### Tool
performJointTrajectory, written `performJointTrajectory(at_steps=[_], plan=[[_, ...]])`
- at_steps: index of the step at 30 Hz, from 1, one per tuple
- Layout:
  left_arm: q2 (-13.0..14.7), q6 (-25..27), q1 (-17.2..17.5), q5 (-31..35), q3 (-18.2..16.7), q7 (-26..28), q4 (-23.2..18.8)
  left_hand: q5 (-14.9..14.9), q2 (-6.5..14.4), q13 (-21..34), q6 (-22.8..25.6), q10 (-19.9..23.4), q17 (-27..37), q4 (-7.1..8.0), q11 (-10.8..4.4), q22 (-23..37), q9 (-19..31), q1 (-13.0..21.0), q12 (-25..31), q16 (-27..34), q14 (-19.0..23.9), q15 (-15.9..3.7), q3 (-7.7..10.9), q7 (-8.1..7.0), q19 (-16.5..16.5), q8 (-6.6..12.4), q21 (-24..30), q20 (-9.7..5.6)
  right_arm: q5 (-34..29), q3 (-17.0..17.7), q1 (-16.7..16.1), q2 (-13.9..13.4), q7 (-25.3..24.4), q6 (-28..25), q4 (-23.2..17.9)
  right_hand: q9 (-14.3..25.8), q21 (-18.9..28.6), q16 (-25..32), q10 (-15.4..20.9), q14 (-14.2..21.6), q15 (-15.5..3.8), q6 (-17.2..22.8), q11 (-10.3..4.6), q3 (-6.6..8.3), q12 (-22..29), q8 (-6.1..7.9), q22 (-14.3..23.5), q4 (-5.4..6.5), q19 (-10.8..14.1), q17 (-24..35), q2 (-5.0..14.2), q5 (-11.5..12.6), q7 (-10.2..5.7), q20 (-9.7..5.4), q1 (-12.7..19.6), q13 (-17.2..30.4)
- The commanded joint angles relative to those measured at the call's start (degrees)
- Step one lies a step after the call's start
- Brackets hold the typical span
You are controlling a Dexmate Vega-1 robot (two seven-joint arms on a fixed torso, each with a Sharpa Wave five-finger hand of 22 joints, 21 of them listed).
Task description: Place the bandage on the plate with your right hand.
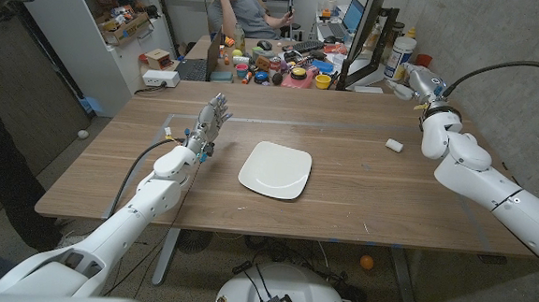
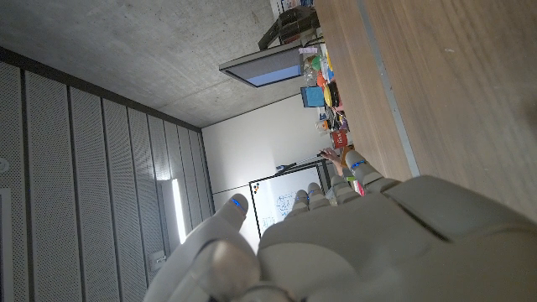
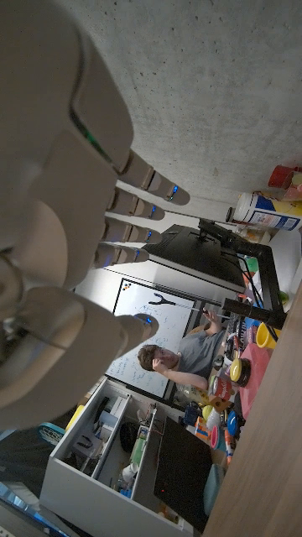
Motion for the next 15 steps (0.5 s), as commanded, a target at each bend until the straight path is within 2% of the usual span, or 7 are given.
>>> performJointTrajectory(at_steps=[1,5,9,10,15], plan=[[0.0,0.6,0.1,0.2,0.2,0.4,-0.2,0.3,4.9,0.2,-2.4,0.1,0.1,-0.09,0.07,0.3,0.2,-0.2,0.2,0.2,-0.5,-1.98,0.26,-0.03,-0.4,0.09,0.5,-2.23,-6.3,-4.0,3.4,-1.5,9.0,-6.6,0.3,0.1,-0.2,-0.3,-0.7,-0.5,-0.17,-0.8,-0.18,-0.15,-0.2,-0.34,0.0,-0.33,0.3,0.1,0.03,-0.1,-0.11,0.41,0.5,0.2],[-0.2,0.7,0.0,0.2,0.3,0.3,-0.1,0.3,4.9,0.2,-2.4,0.0,0.1,-0.09,0.16,0.3,0.2,-0.2,0.2,0.1,-0.6,-1.96,0.24,0.00,-0.4,0.07,0.5,-2.19,-6.7,-4.3,3.7,-1.6,10.5,-6.3,1.0,0.1,-0.1,-0.2,-1.2,-0.6,-0.20,-1.8,-0.31,-0.28,-0.2,-0.57,0.0,-0.41,0.7,0.1,-0.02,-0.1,0.10,0.08,0.6,0.2],[-0.3,0.6,0.0,0.2,0.4,0.2,0.2,0.3,4.8,0.2,-2.4,0.0,0.1,-0.10,0.12,0.2,0.2,-0.2,0.2,0.1,-0.6,-1.99,0.22,0.00,-0.4,0.06,0.5,-2.21,-7.6,-5.0,4.2,-1.6,13.2,-7.4,1.7,0.1,-0.3,-0.1,-1.8,-0.9,-0.30,-4.7,-0.44,-0.18,-0.2,-1.09,0.0,-0.79,1.0,0.1,0.15,0.0,0.42,0.05,1.2,0.2],[-0.3,0.7,0.0,0.2,0.4,0.2,0.2,0.3,4.8,0.2,-2.4,0.0,0.1,-0.10,0.16,0.2,0.2,-0.2,0.2,0.1,-0.6,-1.97,0.21,0.00,-0.4,0.06,0.5,-2.18,-7.1,-5.1,4.3,-2.1,14.5,-6.7,1.9,0.2,-0.5,0.0,-3.9,-1.1,-0.33,-6.0,-0.38,-0.14,-0.8,-0.85,0.0,-1.12,1.1,0.1,0.18,0.1,0.41,-0.10,1.8,0.2],[-0.3,0.7,-0.1,0.2,0.4,-0.1,0.4,0.3,4.8,0.2,-2.4,0.0,0.1,-0.11,0.14,0.2,0.2,-0.2,0.2,0.1,-0.6,-1.99,0.19,-0.03,-0.4,0.04,0.5,-2.22,-7.0,-5.5,4.7,-2.4,17.6,-6.8,2.4,0.2,-0.8,-0.1,-7.5,-2.0,-0.43,-10.2,-0.45,-0.20,-1.2,-1.01,0.0,-1.47,1.5,0.1,0.17,0.2,1.01,-0.25,2.8,0.3]])
